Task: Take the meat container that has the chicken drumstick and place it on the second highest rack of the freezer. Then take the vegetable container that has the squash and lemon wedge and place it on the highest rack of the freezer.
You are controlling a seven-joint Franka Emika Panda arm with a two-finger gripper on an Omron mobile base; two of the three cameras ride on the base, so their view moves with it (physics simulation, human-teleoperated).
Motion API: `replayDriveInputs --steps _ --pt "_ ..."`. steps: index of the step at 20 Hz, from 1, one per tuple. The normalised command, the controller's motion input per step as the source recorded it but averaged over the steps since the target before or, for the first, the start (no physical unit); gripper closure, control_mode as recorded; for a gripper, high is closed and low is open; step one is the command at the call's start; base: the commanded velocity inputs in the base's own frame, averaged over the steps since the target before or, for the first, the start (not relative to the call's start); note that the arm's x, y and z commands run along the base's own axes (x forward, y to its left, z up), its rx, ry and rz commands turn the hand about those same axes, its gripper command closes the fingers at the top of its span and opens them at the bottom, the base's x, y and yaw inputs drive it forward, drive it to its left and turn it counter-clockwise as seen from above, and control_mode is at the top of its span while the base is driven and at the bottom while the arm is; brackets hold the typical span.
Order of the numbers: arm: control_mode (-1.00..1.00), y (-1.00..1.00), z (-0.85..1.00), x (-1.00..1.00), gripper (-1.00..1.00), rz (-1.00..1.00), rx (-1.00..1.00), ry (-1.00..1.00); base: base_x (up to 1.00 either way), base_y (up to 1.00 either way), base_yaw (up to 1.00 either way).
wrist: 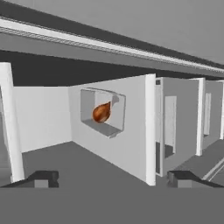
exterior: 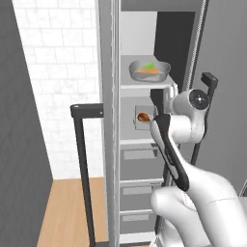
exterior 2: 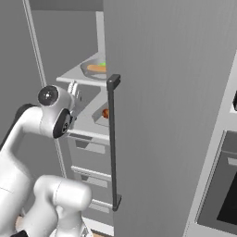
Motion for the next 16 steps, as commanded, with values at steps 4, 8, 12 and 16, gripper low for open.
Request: replayDriveInputs --steps 4,8,12,16 --pt "-1.00 -0.26 0.75 -1.00 -1.00 0.00 0.25 -0.03 0.00 0.00 0.00" --pt "-1.00 -0.36 0.34 -1.00 -1.00 0.00 0.19 -0.29 0.00 0.00 0.00" --pt "-1.00 -0.51 0.14 -1.00 -1.00 0.00 0.06 -0.45 0.00 0.00 0.00" --pt "-1.00 -0.34 0.28 -1.00 -1.00 -0.04 0.04 -0.48 0.00 0.00 0.00"
